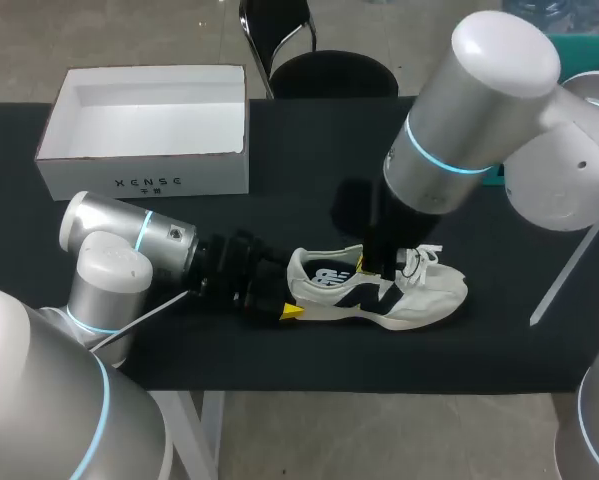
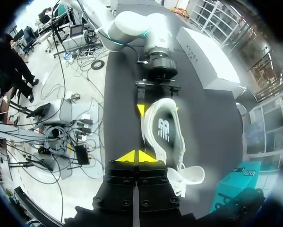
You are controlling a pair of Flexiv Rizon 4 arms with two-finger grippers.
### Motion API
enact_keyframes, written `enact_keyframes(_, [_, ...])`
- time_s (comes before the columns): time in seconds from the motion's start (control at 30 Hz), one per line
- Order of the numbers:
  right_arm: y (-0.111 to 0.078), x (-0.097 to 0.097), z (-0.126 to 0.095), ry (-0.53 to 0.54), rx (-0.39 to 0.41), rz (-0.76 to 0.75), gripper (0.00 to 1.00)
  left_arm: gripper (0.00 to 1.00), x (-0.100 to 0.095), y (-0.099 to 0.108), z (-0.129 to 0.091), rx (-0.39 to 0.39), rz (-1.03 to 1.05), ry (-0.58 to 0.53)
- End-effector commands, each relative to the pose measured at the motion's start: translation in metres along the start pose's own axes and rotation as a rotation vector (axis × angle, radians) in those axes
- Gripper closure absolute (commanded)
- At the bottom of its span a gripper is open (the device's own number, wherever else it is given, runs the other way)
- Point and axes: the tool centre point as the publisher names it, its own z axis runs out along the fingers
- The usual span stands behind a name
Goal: Take the shoe out of the shoebox, open the shoe tongue, remove and reinsert the insole, then place the shoe into the shoebox
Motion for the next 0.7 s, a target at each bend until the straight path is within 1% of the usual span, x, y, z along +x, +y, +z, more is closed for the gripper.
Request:
enact_keyframes(0.03, [0.009,-0.009,0.009,0.018,-0.006,-0.007,1.0,1.0,0.0,0.002,0.003,-0.001,0.0,-0.002])
enact_keyframes(0.17, [0.011,-0.017,0.018,0.049,-0.029,-0.004,1.0,1.0,0.0,0.002,0.003,-0.001,0.0,-0.002])
enact_keyframes(0.33, [0.013,-0.023,0.036,0.08,-0.046,0.008,1.0,1.0,0.0,0.002,0.003,-0.001,0.0,-0.002])
enact_keyframes(0.4, [0.014,-0.025,0.043,0.095,-0.036,0.002,1.0,1.0,0.0,0.002,0.003,-0.001,0.0,-0.002])
enact_keyframes(0.53, [0.013,-0.026,0.052,0.102,0.014,-0.009,1.0,1.0,0.0,0.002,0.003,-0.001,0.0,-0.002])
enact_keyframes(0.57, [0.012,-0.026,0.054,0.102,0.035,-0.005,1.0,1.0,0.0,0.002,0.003,-0.001,0.0,-0.002])
enact_keyframes(0.7, [0.005,-0.028,0.064,0.101,0.068,0.005,1.0,1.0,0.0,0.002,0.003,-0.001,0.0,-0.002])
